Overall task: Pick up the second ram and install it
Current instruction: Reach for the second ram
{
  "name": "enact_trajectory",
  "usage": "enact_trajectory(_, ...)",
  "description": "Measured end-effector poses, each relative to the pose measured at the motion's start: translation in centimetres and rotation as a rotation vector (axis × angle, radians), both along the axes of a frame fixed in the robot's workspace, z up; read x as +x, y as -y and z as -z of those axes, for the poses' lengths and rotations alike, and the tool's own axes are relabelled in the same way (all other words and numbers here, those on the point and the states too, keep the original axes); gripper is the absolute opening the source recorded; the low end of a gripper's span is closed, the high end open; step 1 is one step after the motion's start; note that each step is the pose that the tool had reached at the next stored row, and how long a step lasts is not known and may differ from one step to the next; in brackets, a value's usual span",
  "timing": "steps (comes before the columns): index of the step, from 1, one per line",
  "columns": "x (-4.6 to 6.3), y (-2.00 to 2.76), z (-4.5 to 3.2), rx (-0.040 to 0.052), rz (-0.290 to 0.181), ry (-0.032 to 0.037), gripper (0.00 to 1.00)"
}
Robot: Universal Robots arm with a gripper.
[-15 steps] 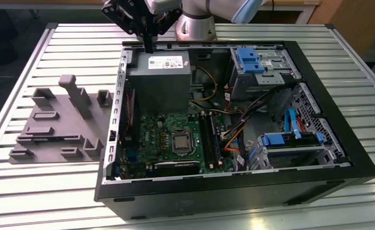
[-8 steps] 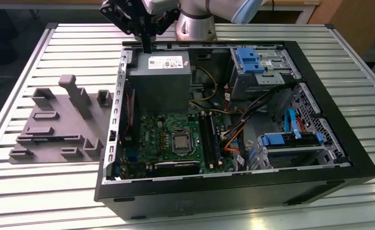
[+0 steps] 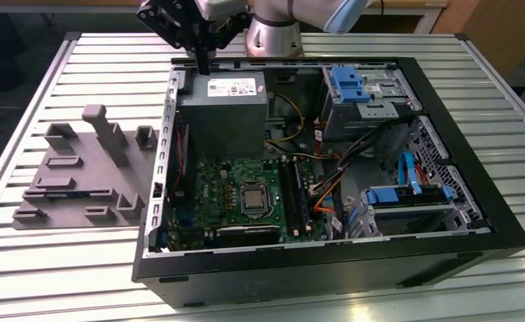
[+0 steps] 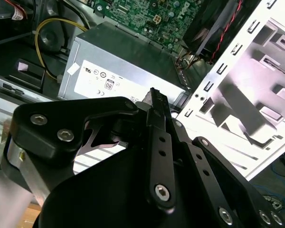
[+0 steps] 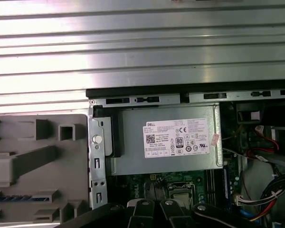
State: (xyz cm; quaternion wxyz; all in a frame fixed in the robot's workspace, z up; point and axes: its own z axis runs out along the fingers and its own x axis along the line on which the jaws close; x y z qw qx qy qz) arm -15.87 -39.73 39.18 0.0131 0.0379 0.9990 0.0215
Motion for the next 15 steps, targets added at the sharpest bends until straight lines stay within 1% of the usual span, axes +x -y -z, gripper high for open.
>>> enact_trajectory(15,-0.64,0.00,0.04,0.0000,0.000,-0.0001,0.11)
